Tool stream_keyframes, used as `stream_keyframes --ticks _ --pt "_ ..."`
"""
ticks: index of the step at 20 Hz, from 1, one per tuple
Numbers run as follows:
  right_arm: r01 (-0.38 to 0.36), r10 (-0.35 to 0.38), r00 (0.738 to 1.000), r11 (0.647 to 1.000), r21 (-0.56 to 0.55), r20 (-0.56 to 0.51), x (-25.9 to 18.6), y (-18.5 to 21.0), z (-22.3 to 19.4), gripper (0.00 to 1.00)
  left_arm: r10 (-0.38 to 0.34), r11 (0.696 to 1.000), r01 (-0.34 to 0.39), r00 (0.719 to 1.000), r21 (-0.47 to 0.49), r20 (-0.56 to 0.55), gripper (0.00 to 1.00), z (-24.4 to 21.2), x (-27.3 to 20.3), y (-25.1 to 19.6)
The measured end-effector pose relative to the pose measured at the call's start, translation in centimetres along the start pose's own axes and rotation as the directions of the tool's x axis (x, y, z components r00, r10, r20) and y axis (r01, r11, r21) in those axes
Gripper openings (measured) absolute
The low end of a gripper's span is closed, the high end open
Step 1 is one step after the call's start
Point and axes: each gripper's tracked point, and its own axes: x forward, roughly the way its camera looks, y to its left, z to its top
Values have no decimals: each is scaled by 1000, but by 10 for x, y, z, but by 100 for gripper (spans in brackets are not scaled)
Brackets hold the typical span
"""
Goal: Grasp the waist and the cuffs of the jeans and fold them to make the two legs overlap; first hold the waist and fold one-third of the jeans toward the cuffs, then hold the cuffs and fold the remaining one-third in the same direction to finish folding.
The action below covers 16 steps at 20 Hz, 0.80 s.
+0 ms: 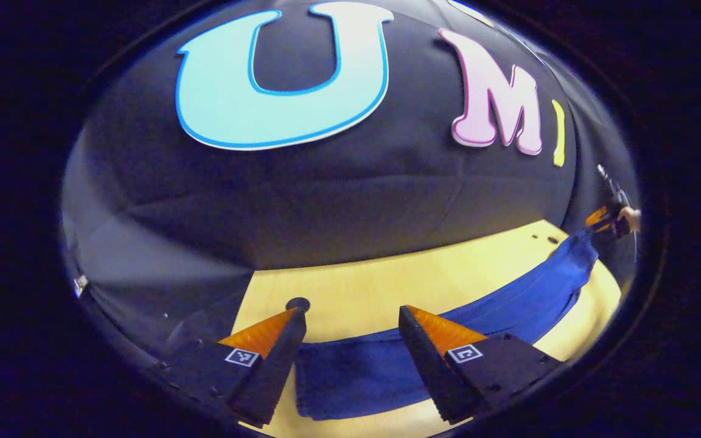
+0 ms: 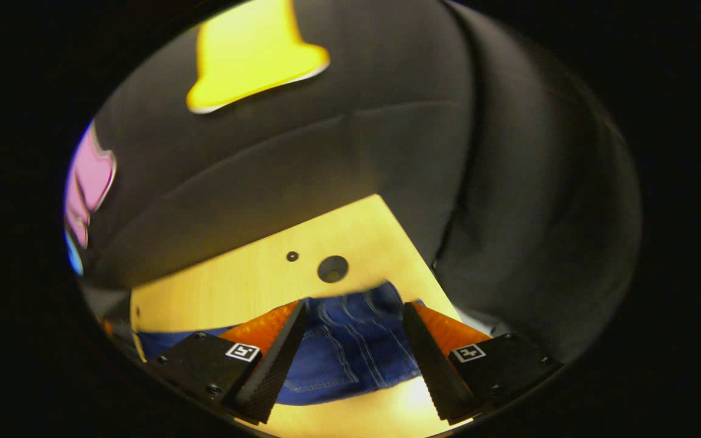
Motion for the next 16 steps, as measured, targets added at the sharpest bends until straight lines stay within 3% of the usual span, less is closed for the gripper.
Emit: stream_keyframes --ticks 3,8,9,10,12,15,16 --pt "145 -141 985 989 41 -102 3 -62 -40 97 -8 1000 8 1000 -12 -7 97 -16 -51 -25" --pt "284 -245 940 948 146 -237 29 -90 -92 98 -19 1000 19 997 -8 -71 98 -43 -94 -54" --pt "311 -271 938 934 179 -215 30 -93 -81 99 -13 1000 12 997 -12 -72 98 -43 -102 -56" --pt "270 -235 957 937 222 -172 47 -87 -75 83 -2 1000 1 998 -12 -68 98 -44 -109 -53" --pt "251 -216 962 940 232 -165 49 -75 -74 53 26 999 -28 998 -28 -65 98 -49 -121 -45" --pt "229 -215 971 962 147 -103 43 -71 -66 13 79 995 -84 993 -59 -89 98 -64 -142 -28" --pt "215 -207 976 969 125 -72 37 -69 -60 13 93 993 -98 992 -64 -85 98 -67 -149 -23"
